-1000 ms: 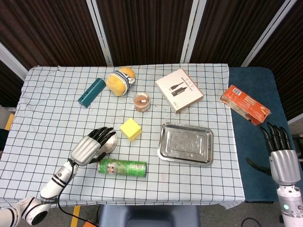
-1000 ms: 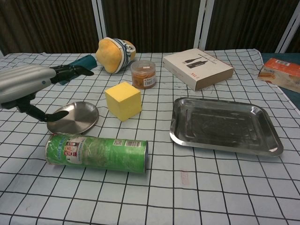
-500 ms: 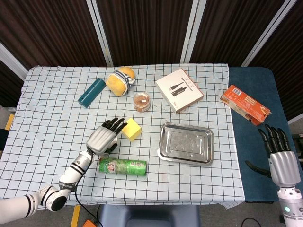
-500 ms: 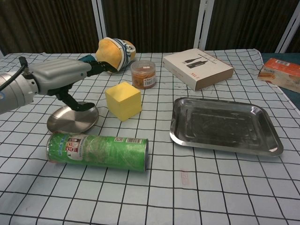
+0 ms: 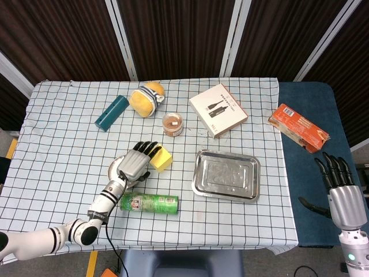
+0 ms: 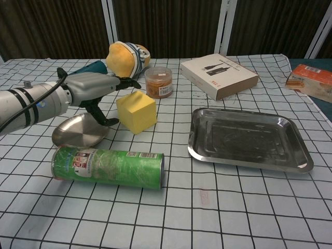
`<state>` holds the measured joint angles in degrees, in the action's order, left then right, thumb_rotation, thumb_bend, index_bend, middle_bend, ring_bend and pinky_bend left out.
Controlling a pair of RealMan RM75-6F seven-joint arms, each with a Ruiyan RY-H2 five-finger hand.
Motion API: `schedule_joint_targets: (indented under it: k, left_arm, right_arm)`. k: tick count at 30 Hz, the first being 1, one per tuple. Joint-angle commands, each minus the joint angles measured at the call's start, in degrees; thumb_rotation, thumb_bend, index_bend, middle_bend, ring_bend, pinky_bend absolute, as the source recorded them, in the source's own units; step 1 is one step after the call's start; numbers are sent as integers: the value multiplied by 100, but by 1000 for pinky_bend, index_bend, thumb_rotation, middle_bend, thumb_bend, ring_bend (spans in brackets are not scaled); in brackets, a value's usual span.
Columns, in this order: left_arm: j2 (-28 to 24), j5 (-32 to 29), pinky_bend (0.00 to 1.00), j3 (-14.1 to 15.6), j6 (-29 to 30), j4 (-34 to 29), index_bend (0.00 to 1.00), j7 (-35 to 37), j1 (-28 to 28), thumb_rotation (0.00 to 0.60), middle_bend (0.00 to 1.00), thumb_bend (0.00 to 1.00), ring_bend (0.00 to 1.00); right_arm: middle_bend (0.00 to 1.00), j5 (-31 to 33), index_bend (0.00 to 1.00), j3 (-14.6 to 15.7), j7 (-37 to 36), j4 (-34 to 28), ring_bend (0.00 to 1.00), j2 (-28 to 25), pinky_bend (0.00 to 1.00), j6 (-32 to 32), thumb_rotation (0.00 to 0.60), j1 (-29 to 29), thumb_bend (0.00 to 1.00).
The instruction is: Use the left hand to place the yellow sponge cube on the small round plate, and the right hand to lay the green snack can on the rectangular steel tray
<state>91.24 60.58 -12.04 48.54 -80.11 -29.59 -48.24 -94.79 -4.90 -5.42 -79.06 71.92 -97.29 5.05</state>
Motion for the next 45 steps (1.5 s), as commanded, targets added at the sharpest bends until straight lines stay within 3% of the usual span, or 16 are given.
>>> schedule_joint_targets:
  k: [1,12,19,25,29,33,39,45]
  left_arm:
    - [165,-164,98,-10,-91,253,0,-70,-131,600,0,360,0]
    - [466,-254,99,72,-173,882,0,103,-294,600,0,359,0]
    - [703,34,107,180,-68,1269,0,407,-282,600,0,357,0]
    - [976,581,219,269,250,1679,0,880,-229,600,2,354,11]
    - [1195,958,350,336,517,2007,10,1206,-193,600,94,352,118]
    - [1416,1316,492,388,817,2383,124,1586,-149,600,247,354,265]
    - [1548,1489,575,415,876,2636,258,1827,-108,600,365,356,375]
    - [1526,1498,590,373,872,2606,354,1811,-59,600,423,355,426]
  right_arm:
    - [0,-2,51,13,15,-1,0,-4,0,29,600,5,46]
    - [0,-1,52,27,31,-11,0,-7,0,69,600,13,45]
    - [0,6,53,16,29,-2,0,6,0,55,600,10,45]
    - [0,20,54,6,14,5,0,14,0,68,600,18,45]
    - [0,28,54,6,12,11,0,17,0,78,600,20,46]
    - [0,35,55,-5,-2,13,0,15,0,70,600,20,45]
    - [0,30,58,-8,-14,25,0,18,0,57,600,18,46]
    - [0,39,59,-16,-4,31,0,25,0,59,600,22,45]
